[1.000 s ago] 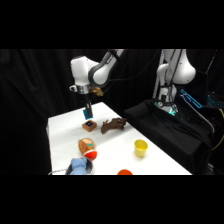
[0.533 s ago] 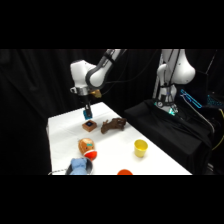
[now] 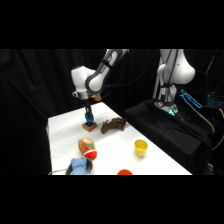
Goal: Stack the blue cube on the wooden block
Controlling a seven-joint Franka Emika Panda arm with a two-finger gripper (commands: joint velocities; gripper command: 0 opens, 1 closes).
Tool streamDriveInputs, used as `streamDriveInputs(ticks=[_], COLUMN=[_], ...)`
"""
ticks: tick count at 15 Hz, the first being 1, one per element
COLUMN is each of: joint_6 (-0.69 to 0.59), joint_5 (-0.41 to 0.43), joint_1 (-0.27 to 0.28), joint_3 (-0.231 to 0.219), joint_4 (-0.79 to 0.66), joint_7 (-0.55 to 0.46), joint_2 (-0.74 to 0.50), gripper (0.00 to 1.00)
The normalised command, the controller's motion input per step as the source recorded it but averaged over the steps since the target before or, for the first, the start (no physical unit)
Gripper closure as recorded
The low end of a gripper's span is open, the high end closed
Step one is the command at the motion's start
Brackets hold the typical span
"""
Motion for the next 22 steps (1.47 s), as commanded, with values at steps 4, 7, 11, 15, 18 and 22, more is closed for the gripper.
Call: streamDriveInputs(ticks=[4,7,11,15,18,22], joint_6=[0.12,0.16,0.15,0.1,0.01,-0.07], joint_5=[0.122,0.094,0.081,0.07,0.064,0.022], joint_1=[-0.023,-0.009,0.002,0.014,0.027,0.061], joint_3=[0.01,-0.001,-0.012,-0.021,-0.029,-0.055], joint_4=[0.14,0.13,0.14,0.13,0.1,0.03], joint_7=[0.05,0.06,0.07,0.07,0.07,0.07], joint_2=[0.13,0.13,0.12,0.09,0.01,-0.13], gripper=[0.74,0.74,0.74,0.24,0.09,0.0])
